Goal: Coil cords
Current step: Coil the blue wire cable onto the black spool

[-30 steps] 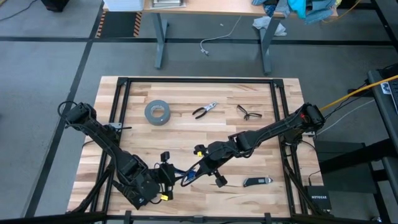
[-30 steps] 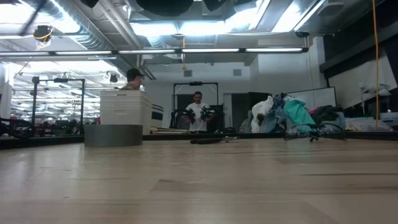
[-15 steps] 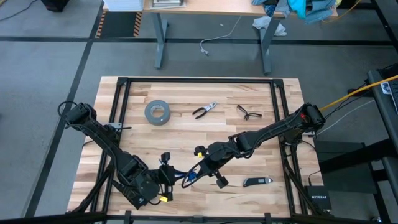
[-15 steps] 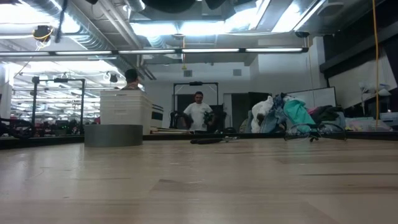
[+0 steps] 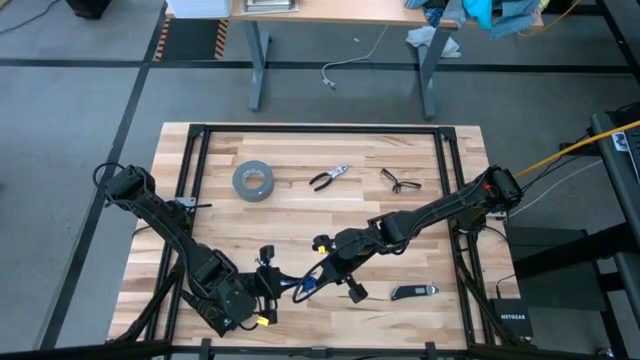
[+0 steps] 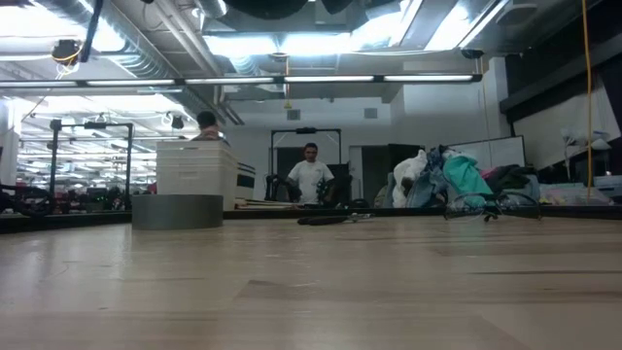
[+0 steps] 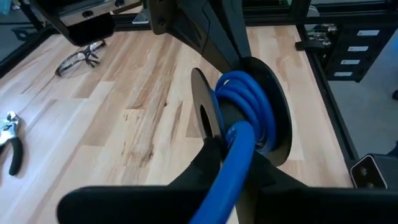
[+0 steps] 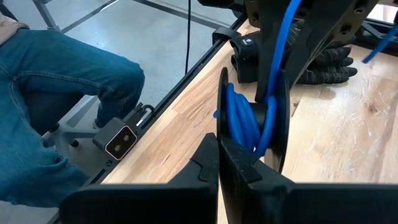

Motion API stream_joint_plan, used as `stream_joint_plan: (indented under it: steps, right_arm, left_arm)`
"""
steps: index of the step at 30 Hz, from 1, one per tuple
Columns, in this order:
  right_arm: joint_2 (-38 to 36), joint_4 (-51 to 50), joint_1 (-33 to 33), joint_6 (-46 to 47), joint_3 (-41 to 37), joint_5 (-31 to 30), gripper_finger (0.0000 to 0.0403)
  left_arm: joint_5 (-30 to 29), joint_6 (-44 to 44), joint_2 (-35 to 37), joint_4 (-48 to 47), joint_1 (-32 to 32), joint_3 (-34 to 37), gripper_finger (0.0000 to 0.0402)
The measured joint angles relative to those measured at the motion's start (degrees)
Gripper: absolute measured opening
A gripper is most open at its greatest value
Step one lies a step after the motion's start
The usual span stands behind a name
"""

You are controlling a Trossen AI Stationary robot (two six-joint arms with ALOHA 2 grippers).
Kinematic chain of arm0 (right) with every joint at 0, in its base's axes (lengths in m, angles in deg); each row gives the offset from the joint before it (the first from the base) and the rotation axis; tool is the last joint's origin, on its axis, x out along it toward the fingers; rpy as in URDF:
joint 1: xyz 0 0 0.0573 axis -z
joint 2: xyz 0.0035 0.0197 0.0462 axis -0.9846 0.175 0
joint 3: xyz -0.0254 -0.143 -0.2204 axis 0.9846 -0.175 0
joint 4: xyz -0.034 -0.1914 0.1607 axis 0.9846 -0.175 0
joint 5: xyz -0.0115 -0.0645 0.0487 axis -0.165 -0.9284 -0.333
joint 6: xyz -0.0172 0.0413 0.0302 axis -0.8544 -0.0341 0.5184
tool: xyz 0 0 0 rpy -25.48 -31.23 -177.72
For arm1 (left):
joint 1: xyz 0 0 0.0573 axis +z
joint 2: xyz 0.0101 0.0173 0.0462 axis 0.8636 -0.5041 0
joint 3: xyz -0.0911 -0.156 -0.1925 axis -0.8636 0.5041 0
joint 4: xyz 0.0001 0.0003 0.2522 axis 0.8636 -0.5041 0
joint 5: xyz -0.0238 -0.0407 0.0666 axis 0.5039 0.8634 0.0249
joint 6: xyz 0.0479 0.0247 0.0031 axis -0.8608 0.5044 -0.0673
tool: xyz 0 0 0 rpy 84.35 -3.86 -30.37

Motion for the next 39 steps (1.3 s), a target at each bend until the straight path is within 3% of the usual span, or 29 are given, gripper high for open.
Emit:
stream_joint_plan:
  steps: [6, 11, 18, 22, 26, 39]
  right_arm:
    - [0.00, -0.03, 0.07, 0.97, 0.02, 1.06, 0.0009]
    - [-0.54, -2.10, 0.04, 3.60, 0.02, 0.85, 0.0066]
    - [-4.03, -7.67, 0.11, 5.73, 0.02, -9.45, 0.0158]
    - [-4.36, 1.25, 0.09, 7.08, 0.02, -12.27, 0.0186]
    - [-2.07, 10.05, 0.07, 9.70, 0.15, -12.26, 0.0194]
    - [1.11, 10.12, 0.07, 9.85, -0.05, -15.57, 0.0168]
  left_arm:
    - [0.59, -2.42, 0.00, -0.22, 0.01, 0.00, 0.0003]
    - [0.61, -3.49, 0.00, -2.35, -0.04, 0.00, 0.0002]
    - [1.18, -1.87, 0.00, -8.21, 0.02, -0.02, 0.0001]
    - [1.20, -3.40, 0.00, -7.48, 1.76, -0.02, 0.0000]
    - [1.11, -4.09, 0.00, -6.13, 3.81, -0.02, 0.0000]
    - [2.78, -8.00, 0.00, -1.36, 6.56, -0.02, 0.0000]
